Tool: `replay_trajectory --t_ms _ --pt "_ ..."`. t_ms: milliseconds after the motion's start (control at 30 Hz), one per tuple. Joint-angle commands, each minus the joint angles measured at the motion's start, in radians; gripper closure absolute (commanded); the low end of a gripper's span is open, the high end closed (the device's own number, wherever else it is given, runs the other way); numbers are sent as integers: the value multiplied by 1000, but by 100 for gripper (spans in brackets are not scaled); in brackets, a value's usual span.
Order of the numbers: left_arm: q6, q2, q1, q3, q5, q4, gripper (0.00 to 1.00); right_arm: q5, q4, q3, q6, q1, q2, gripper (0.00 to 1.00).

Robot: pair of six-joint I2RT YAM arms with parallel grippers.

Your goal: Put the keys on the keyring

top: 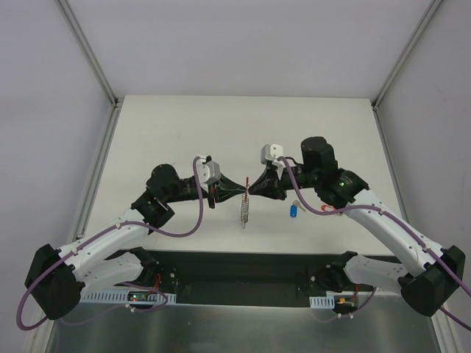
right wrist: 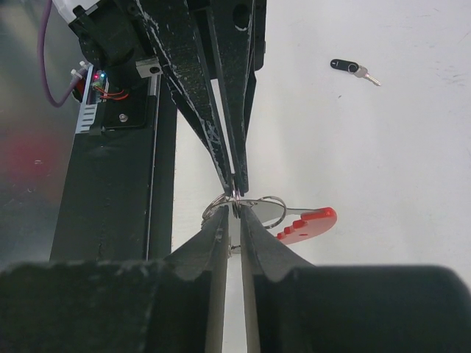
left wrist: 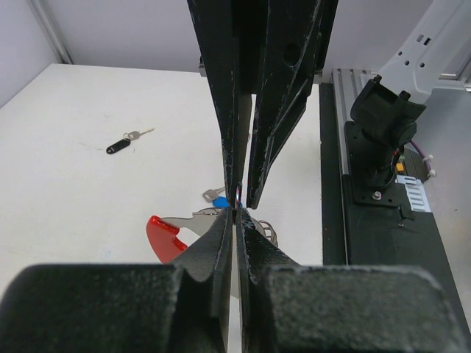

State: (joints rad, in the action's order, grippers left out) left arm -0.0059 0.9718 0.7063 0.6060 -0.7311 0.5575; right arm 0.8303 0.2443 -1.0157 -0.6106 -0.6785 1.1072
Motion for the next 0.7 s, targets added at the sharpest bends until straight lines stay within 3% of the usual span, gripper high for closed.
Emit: replay_trajectory --t_ms 0,67,200,300,333,467,667 --pt "15 -33 1 5 -36 113 100 40 -3 -17 -20 0 0 86" --pt "12 -31 1 3 -40 114 100 38 -8 -17 -18 2 -1 87" --pt "11 -25 1 0 -47 116 100 46 -10 -21 -17 2 -1 99" --pt "15 -25 1 -3 -47 107 87 46 -8 -21 -24 -1 -12 99" --pt "20 -24 1 -2 -48 98 76 40 -2 -24 -29 -1 -18 99" --pt "59 -21 1 29 -56 23 63 6 46 -41 -70 -15 -30 99" --pt "110 14 1 103 -93 -136 61 -10 67 -49 -90 -29 -36 99"
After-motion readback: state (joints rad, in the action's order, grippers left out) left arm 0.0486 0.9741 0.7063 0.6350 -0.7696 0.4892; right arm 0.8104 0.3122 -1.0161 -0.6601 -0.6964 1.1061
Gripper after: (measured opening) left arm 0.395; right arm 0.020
